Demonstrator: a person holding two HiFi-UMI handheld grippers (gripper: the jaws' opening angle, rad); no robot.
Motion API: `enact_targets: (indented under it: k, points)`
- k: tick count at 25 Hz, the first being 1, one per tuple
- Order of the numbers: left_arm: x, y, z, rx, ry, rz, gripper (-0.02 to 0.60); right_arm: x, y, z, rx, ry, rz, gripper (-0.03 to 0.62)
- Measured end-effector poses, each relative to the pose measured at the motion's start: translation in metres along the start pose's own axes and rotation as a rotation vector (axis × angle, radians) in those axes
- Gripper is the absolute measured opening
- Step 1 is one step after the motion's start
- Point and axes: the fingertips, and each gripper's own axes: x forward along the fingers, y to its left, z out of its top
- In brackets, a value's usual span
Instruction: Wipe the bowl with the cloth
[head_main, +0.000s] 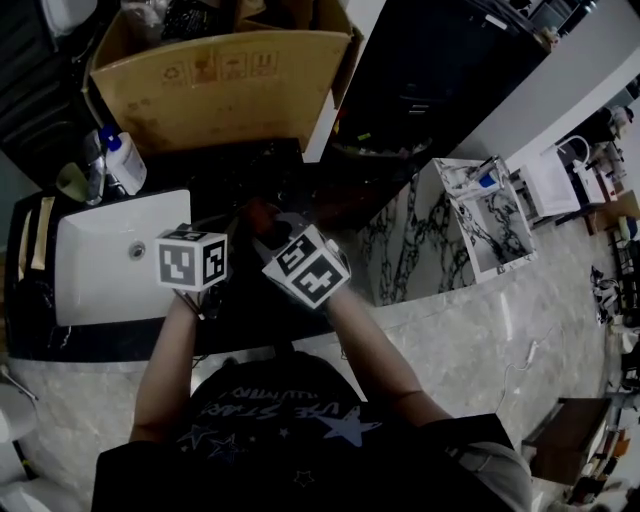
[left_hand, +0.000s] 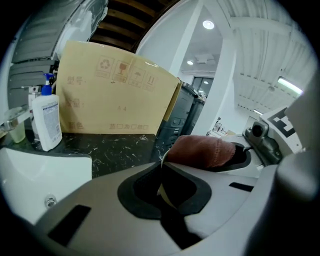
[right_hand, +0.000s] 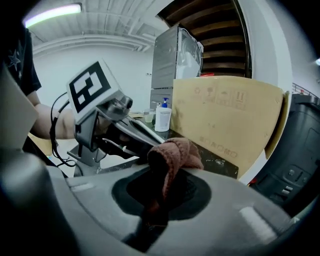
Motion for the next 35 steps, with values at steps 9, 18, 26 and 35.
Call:
enact_targets:
  k: [9, 18, 26, 35]
  points:
    - [-0.016, -0.009, -0.014, 0.007, 0.015, -0.024, 0.018, 0.005, 0.001, -0.005, -0.109, 0.102, -0.157, 0.048]
    - [-0.026, -0.016, -0.013, 0.052, -0.014, -0.027, 0.017, -0.007, -0.004, -0.024, -0.377, 0.343, -0.259, 0.048]
    - [-0.027, -0.030, -0.008, 0.086, -0.035, -0.047, 0.017, -0.012, 0.017, -0.043, -0.350, 0.471, -0.099, 0.046]
    - [-0.031, -0.021, -0.021, 0.060, -0.031, -0.031, 0.019, 0.008, 0.057, -0.039, 0.267, 0.187, 0.286, 0.046]
